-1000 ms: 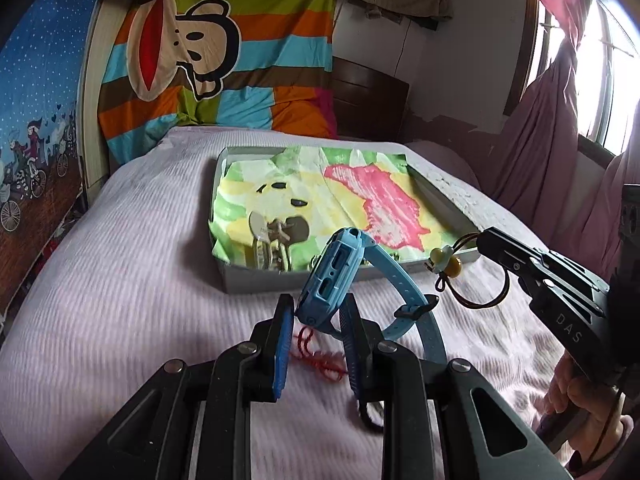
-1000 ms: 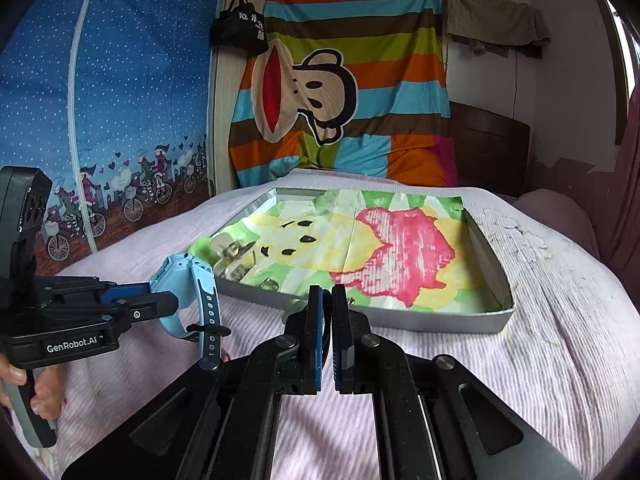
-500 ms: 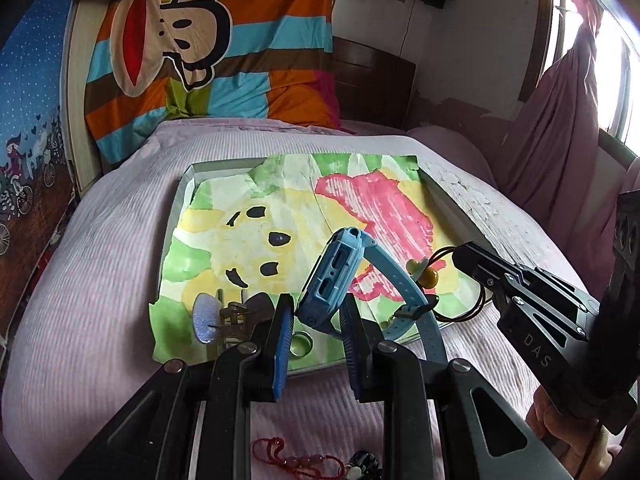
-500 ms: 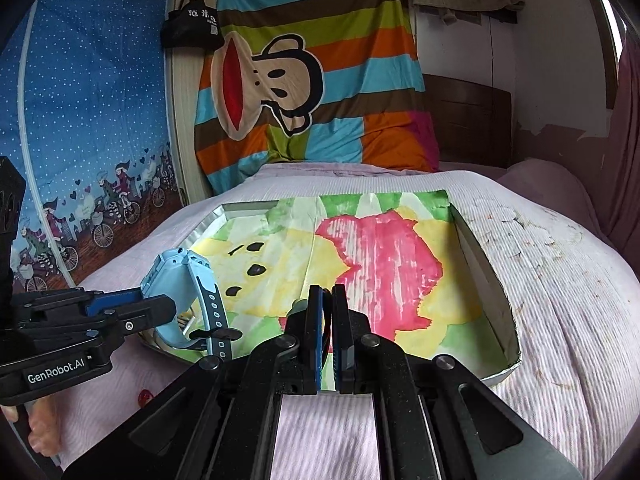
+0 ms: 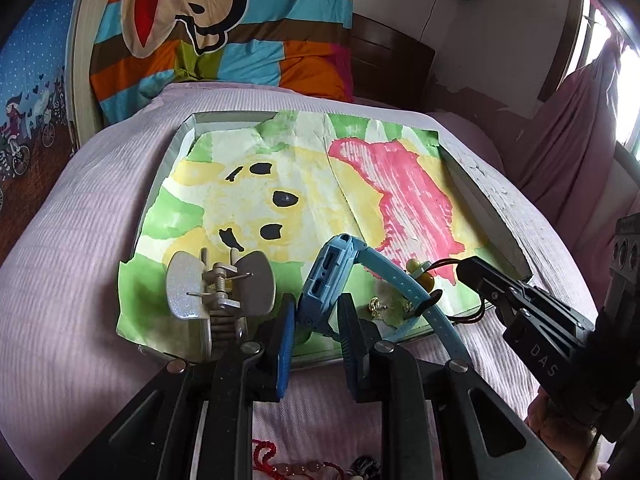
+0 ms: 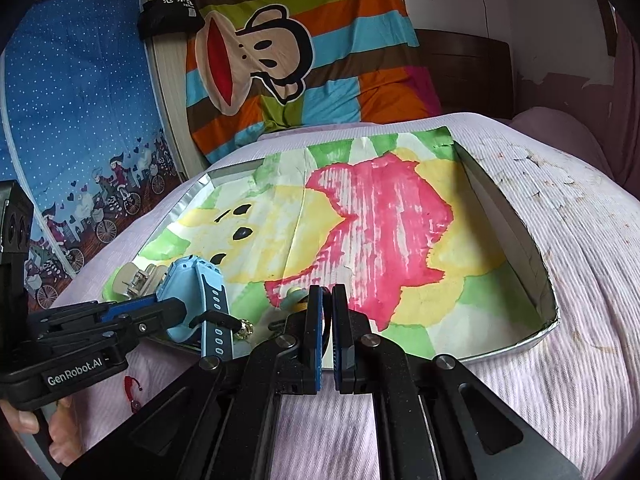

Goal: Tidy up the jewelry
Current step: 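Carry the blue watch with the left tool while the right tool carries the hair tie over the tray, then open both tools to drop the watch and hair tie into the tray, then withdraw both open tools toward the red string bracelet and black hair tie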

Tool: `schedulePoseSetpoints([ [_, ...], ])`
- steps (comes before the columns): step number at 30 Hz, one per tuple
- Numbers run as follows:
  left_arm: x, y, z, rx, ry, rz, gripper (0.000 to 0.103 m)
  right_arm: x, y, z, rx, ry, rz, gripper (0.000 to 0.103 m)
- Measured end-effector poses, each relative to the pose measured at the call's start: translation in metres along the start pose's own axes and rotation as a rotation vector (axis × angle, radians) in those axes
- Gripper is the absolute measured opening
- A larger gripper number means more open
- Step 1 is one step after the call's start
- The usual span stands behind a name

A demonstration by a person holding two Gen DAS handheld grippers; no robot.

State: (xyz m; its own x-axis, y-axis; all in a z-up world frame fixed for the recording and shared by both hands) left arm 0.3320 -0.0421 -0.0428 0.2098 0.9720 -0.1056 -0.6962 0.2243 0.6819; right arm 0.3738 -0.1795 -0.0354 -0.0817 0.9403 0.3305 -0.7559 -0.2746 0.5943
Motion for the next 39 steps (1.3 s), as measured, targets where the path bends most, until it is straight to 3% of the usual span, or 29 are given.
schedulePoseSetpoints([
  [8, -0.007, 0.017, 0.006, -0.073, -0.023, -0.002, 0.020, -0.004, 0.011, -0.004, -0.026, 0.011, 0.006, 0.010],
  [11, -0.008, 0.027, 0.006, -0.104, -0.024, -0.009, 0.023, -0.007, 0.023, -0.003, -0.061, 0.006, 0.006, 0.032],
  [12, -0.008, 0.031, 0.005, -0.115, -0.026, -0.006, 0.028, -0.008, 0.028, -0.003, -0.077, 0.005, 0.009, 0.040],
  [15, -0.007, 0.045, 0.001, -0.157, -0.039, 0.023, 0.049, -0.008, 0.045, -0.002, -0.120, 0.004, 0.025, 0.045],
  [16, -0.006, 0.051, -0.001, -0.171, -0.043, 0.035, 0.054, -0.008, 0.051, -0.003, -0.135, 0.003, 0.031, 0.052],
  [18, -0.005, 0.061, -0.005, -0.194, -0.054, 0.049, 0.057, -0.008, 0.064, -0.004, -0.167, 0.004, 0.042, 0.065],
  [20, -0.003, 0.070, -0.010, -0.208, -0.060, 0.062, 0.066, -0.005, 0.078, -0.006, -0.207, 0.007, 0.055, 0.075],
  [22, 0.002, 0.081, -0.016, -0.235, -0.056, 0.080, 0.081, -0.004, 0.092, -0.009, -0.241, 0.007, 0.074, 0.088],
  [25, 0.006, 0.095, -0.022, -0.267, -0.056, 0.092, 0.089, -0.002, 0.109, -0.015, -0.276, 0.003, 0.099, 0.099],
  [31, 0.010, 0.118, -0.036, -0.314, -0.045, 0.113, 0.102, 0.002, 0.133, -0.032, -0.307, 0.010, 0.133, 0.102],
  [39, 0.007, 0.133, -0.061, -0.334, -0.059, 0.131, 0.103, -0.003, 0.154, -0.056, -0.299, -0.021, 0.161, 0.102],
])
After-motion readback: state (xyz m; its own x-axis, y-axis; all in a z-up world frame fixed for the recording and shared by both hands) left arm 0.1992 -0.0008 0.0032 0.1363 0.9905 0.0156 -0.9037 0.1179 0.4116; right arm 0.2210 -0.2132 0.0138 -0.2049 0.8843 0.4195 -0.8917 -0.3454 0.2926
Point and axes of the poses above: each gripper's, at about its wrist camera, not at the fingertips, and y roughly against the way its jaws point, x to its left, z to its top, the point moved 8 cm from there along -y, roughly the way its jaws point, and after that the axes turned 14 degrees about -y, right-handed, at the moved point
